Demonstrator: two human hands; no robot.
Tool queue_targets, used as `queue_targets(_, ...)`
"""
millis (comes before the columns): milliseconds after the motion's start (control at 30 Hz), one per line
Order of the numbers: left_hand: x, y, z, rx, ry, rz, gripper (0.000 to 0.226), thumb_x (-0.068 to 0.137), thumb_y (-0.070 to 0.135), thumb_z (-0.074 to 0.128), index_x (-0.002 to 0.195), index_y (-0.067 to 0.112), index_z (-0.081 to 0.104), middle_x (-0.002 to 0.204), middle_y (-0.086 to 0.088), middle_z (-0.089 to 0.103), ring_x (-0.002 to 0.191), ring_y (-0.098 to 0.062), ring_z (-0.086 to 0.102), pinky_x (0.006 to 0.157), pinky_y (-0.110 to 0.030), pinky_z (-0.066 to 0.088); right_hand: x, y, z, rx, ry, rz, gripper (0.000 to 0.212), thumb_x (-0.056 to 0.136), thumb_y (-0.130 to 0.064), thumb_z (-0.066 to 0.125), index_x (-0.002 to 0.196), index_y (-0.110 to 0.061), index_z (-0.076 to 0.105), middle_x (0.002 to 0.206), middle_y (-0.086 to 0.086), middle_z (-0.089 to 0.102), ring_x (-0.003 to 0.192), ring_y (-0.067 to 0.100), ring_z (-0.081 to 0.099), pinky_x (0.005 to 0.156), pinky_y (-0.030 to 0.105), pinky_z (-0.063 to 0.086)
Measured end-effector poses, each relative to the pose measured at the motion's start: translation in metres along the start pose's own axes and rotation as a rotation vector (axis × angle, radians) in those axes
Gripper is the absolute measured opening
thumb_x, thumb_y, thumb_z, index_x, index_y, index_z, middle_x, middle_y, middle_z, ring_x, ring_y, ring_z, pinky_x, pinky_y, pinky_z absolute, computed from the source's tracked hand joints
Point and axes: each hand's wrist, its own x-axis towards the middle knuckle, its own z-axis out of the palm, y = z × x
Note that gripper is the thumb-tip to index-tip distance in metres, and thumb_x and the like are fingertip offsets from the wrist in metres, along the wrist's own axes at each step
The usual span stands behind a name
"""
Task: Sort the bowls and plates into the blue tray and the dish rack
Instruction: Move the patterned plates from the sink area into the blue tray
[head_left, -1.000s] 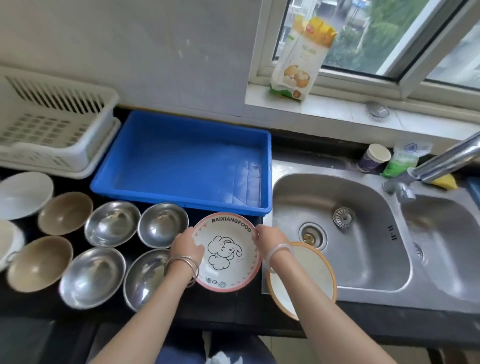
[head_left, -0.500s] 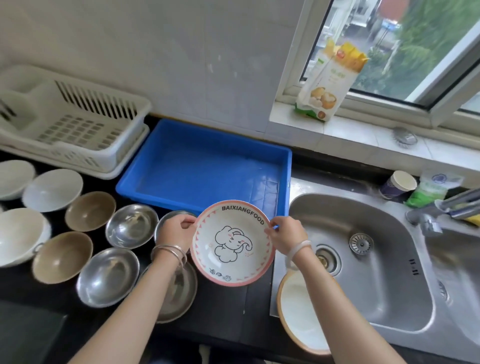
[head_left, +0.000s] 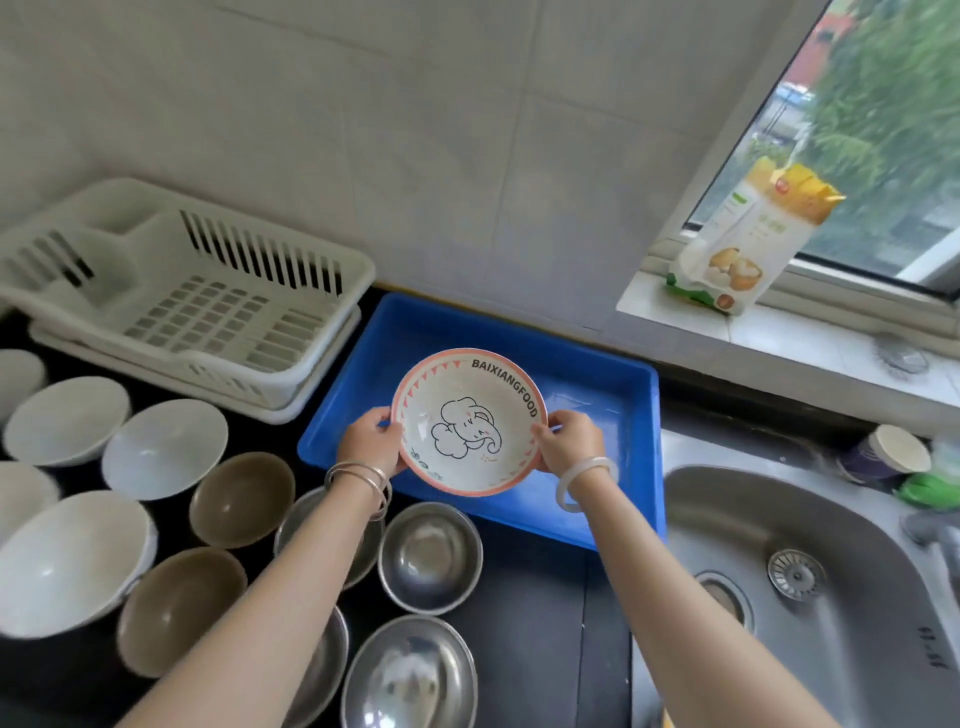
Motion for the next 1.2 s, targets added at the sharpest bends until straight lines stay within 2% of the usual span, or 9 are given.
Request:
queue_targets(133, 0.045, -0.001, -0.011, 0.056, 0.004, -0.035, 0.018, 0.086, 0.007, 0.05, 0.093, 0.007, 0.067, 0.082, -0.011, 0.065, 0.074, -0.027, 0.061, 0.059, -0.033, 0.056, 0.022, -0.016, 0.034, 0.048, -0.038, 0.065, 0.01, 0.091, -0.015, 0.053, 0.085, -0.011, 0.061, 0.073, 0.01, 0.066, 0.054, 0.022, 0.065, 0.058, 0.034, 0.06)
queue_targets(267, 0.08, -0.008, -0.015, 0.108, 0.005, -0.043, 0.016, 0.086, 0.01, 0.049, 0.091, 0.012, 0.064, 0.098, -0.02, 0.069, 0.093, -0.038, 0.065, 0.085, -0.051, 0.054, 0.038, -0.024, 0.059, 0.043, -0.047, 0.104, 0.013, 0.092, -0.015, 0.052, 0.081, -0.013, 0.059, 0.064, 0.007, 0.064, 0.053, 0.022, 0.065, 0.054, 0.03, 0.059)
queue_targets(433, 0.1, -0.013, -0.01, 0.127, -0.003, -0.071, 0.024, 0.088, 0.009, 0.044, 0.098, 0.015, 0.064, 0.103, -0.017, 0.069, 0.096, -0.036, 0.064, 0.087, -0.05, 0.053, 0.051, -0.025, 0.074, 0.047, -0.016, 0.149, 0.023, 0.092, -0.014, 0.051, 0.069, -0.018, 0.054, 0.071, 0.016, 0.067, 0.059, 0.028, 0.065, 0.066, 0.041, 0.061)
queue_targets(600, 0.109, -0.019, -0.007, 0.138, -0.019, -0.079, 0.029, 0.089, 0.007, 0.041, 0.105, 0.013, 0.064, 0.104, -0.015, 0.068, 0.098, -0.036, 0.063, 0.088, -0.049, 0.053, 0.059, -0.019, 0.086, 0.121, -0.018, 0.185, 0.01, 0.093, -0.018, 0.052, 0.087, -0.012, 0.059, 0.071, 0.013, 0.066, 0.06, 0.028, 0.065, 0.068, 0.044, 0.061)
queue_targets(733, 0.109, -0.021, -0.006, 0.024, -0.01, -0.094, 0.029, 0.09, 0.006, 0.04, 0.094, 0.019, 0.066, 0.098, -0.012, 0.069, 0.096, -0.033, 0.063, 0.09, -0.047, 0.053, 0.06, -0.013, 0.091, 0.299, -0.035, 0.24, 0.019, 0.093, -0.018, 0.053, 0.105, -0.005, 0.061, 0.073, 0.009, 0.065, 0.063, 0.025, 0.067, 0.063, 0.038, 0.059)
queue_targets(833, 0.106, -0.023, -0.004, -0.156, -0.017, -0.151, 0.03, 0.089, 0.002, 0.039, 0.086, 0.019, 0.064, 0.082, -0.007, 0.065, 0.081, -0.027, 0.06, 0.072, -0.04, 0.053, 0.053, -0.01, 0.09, 0.492, -0.09, 0.288, 0.024, 0.093, -0.017, 0.054, 0.112, -0.005, 0.061, 0.081, 0.009, 0.066, 0.064, 0.022, 0.067, 0.056, 0.029, 0.057)
queue_targets(900, 0.102, -0.025, -0.002, -0.275, -0.053, -0.239, 0.03, 0.09, -0.002, 0.039, 0.1, 0.018, 0.06, 0.089, -0.007, 0.063, 0.084, -0.025, 0.06, 0.064, -0.037, 0.053, 0.045, -0.006, 0.089, 0.652, -0.192, 0.343, 0.026, 0.094, -0.016, 0.053, 0.118, -0.007, 0.058, 0.094, 0.01, 0.065, 0.064, 0.023, 0.068, 0.054, 0.027, 0.058)
queue_targets(1000, 0.097, -0.029, -0.002, -0.346, -0.086, -0.312, 0.03, 0.09, -0.003, 0.041, 0.108, 0.016, 0.056, 0.11, -0.013, 0.059, 0.101, -0.032, 0.057, 0.07, -0.041, 0.052, 0.036, -0.002, 0.09, 0.833, -0.314, 0.385, 0.029, 0.095, -0.014, 0.05, 0.124, -0.01, 0.054, 0.114, 0.016, 0.063, 0.065, 0.025, 0.07, 0.057, 0.027, 0.06)
queue_targets(1200, 0.102, -0.028, 0.0, -0.481, -0.056, -0.32, 0.031, 0.094, 0.002, 0.043, 0.124, 0.002, 0.052, 0.126, -0.021, 0.056, 0.106, -0.031, 0.055, 0.085, -0.04, 0.048, 0.043, -0.011, 0.098, 0.937, -0.272, 0.374, 0.034, 0.095, -0.011, 0.051, 0.129, -0.007, 0.051, 0.122, 0.022, 0.06, 0.065, 0.024, 0.07, 0.057, 0.026, 0.06)
